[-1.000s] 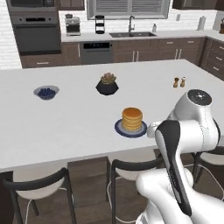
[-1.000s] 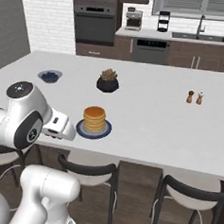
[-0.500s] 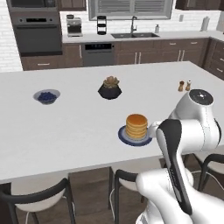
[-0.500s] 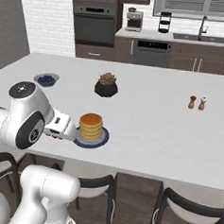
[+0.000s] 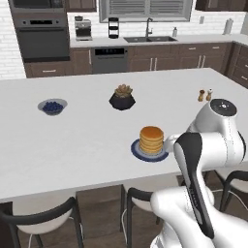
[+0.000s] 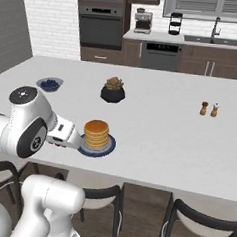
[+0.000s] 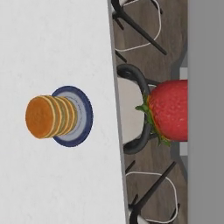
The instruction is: Take the strawberry from the fridge and place it on top of the pancake, located on the dining counter.
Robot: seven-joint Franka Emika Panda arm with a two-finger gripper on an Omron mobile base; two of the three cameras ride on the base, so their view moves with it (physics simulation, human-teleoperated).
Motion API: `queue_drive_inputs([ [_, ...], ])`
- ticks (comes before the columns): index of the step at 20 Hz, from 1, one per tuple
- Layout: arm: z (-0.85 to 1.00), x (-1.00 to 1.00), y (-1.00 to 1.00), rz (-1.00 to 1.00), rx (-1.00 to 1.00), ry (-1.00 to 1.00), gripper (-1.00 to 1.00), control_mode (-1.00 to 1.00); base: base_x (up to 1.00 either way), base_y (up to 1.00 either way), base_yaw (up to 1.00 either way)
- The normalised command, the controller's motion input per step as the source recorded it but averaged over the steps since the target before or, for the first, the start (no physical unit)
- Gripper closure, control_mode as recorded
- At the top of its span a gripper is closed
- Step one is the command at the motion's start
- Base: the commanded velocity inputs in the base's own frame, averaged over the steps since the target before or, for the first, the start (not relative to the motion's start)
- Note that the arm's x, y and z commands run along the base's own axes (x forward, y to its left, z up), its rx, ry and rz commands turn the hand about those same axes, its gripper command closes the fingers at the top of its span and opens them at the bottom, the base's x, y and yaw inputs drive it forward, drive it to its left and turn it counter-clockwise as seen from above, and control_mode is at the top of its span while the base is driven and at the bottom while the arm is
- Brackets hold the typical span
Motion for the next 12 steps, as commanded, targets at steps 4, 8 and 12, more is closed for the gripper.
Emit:
queue_drive_inputs([
  [4, 0.00, 0.00, 0.00, 0.00, 0.00, 0.00, 1.00, 1.00, 0.04, 0.00, 0.00],
  [8, 0.24, 0.74, 0.00, 0.00, 0.00, 0.00, 1.00, -1.00, 0.13, 0.00, 0.00],
  [12, 0.29, 1.00, 0.00, 0.00, -0.01, 0.04, 1.00, -1.00, 0.00, 0.00, 0.00],
])
